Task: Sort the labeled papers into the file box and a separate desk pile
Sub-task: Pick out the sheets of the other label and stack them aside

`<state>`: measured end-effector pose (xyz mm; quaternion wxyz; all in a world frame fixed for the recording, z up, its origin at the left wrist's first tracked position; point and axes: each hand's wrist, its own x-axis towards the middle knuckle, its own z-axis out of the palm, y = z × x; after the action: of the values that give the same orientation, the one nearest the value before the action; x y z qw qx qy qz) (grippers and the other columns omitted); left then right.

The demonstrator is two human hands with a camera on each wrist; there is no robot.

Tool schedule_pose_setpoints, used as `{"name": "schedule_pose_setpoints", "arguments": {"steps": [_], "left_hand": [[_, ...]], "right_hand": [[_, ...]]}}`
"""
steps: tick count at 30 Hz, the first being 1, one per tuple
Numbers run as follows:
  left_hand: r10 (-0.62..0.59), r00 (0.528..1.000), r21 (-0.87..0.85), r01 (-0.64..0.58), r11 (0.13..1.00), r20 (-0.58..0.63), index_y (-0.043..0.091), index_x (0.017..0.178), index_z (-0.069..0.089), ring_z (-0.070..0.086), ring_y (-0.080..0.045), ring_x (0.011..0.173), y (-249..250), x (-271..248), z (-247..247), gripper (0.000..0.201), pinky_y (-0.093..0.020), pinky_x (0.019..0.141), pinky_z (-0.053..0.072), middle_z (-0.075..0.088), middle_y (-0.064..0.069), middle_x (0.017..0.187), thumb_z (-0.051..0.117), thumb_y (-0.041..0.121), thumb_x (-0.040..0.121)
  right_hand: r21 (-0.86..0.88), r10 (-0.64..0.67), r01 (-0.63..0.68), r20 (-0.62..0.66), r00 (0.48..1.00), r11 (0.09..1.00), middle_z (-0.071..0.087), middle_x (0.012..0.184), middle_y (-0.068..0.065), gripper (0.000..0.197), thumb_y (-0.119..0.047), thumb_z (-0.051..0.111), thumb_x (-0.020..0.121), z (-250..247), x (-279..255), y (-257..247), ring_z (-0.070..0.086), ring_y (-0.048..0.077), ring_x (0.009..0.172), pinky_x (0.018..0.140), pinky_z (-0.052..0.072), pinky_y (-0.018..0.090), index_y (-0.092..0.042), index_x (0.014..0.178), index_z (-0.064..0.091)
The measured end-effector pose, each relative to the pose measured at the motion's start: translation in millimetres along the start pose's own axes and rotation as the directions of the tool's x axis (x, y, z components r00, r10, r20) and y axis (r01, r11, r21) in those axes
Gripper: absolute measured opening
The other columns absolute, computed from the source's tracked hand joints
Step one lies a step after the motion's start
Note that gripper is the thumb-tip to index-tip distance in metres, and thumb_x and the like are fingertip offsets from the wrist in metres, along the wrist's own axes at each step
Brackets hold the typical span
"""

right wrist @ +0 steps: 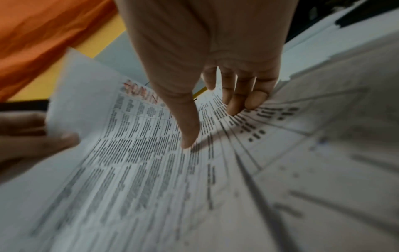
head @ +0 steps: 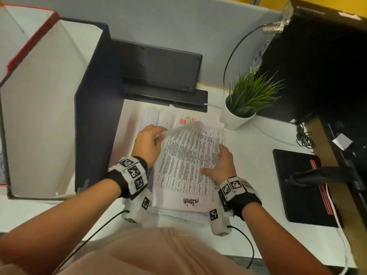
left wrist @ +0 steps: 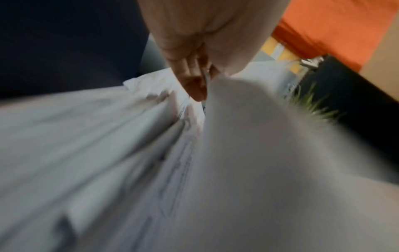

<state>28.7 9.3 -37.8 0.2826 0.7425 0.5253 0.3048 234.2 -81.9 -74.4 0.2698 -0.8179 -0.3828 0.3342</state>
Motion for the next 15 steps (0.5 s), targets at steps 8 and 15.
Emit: {"name": "schedule_pose_setpoints", "arguments": {"steps": [8, 15], "left_hand": [[-0.343, 0.902, -0.393, 0.425, 0.816, 0.263, 0.017, 0.063, 0.065, 0.059, -0.026, 0.102, -1, 1, -4, 0.039, -0.035, 0.096, 0.044, 0.067, -0.011, 0.1, 0.044, -0.01, 0.082], [-0.603, 0.7, -0.275, 0.71, 0.649, 0.383, -0.002, 0.092, 0.063, 0.064, -0.033, 0.089, -1, 34, -4, 0.031, -0.045, 0.089, 0.052, 0.066, -0.019, 0.098, 0.047, 0.024, 0.09]], "right_hand": [[0.354, 0.184, -0.171, -0.002, 0.983, 0.919, 0.066, 0.111, 0.006, 0.047, -0.013, 0.084, 0.064, -16, 4, 5, 0.062, 0.019, 0.093, 0.079, 0.053, 0.031, -0.013, 0.103, 0.057], [0.395, 0.031, 0.006, -0.088, 0.996, 0.918, 0.053, 0.062, 0.005, 0.036, 0.02, 0.055, 0.074, -20, -2, 16, 0.051, 0.016, 0.059, 0.046, 0.044, 0.01, -0.01, 0.056, 0.055]]}}
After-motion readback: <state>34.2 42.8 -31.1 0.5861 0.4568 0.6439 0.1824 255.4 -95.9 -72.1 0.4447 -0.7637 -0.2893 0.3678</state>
